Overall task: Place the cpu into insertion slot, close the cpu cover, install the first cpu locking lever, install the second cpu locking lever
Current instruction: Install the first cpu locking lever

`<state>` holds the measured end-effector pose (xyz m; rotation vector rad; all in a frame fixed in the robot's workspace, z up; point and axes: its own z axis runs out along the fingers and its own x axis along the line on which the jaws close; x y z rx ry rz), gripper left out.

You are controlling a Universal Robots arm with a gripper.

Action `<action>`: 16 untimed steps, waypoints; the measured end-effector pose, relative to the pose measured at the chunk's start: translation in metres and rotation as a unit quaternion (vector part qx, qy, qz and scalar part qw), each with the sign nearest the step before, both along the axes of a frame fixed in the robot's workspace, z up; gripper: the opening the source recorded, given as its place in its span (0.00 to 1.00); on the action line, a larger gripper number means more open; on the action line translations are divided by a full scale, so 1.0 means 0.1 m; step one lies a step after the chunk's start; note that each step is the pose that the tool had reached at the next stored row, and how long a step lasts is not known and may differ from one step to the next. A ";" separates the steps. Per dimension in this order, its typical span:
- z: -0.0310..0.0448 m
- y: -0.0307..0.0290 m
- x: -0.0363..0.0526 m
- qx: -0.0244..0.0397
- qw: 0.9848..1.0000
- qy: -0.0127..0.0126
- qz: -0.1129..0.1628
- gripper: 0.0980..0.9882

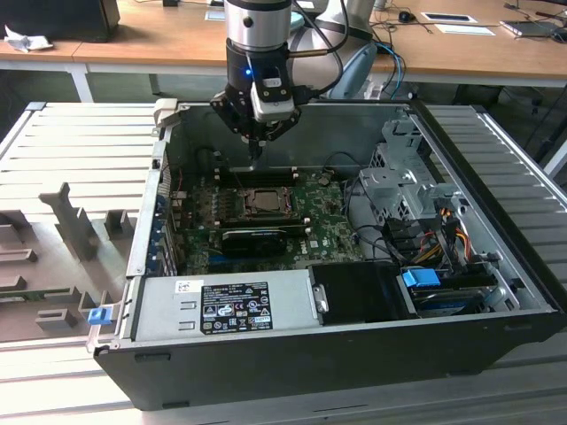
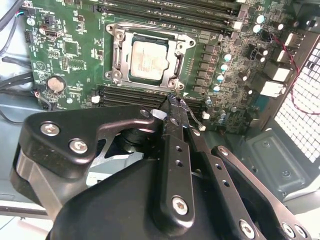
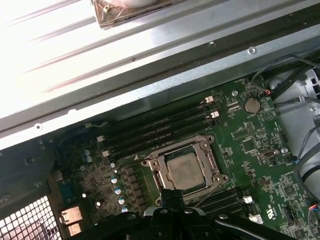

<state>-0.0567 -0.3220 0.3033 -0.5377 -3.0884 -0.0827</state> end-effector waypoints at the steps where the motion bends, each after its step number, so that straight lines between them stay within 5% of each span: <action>1: 0.000 -0.001 0.000 0.000 1.000 0.000 0.002 0.01; 9: 0.001 -0.001 0.000 0.000 0.999 0.000 0.037 0.01; 16: 0.000 -0.001 0.000 0.000 0.996 0.000 0.092 0.01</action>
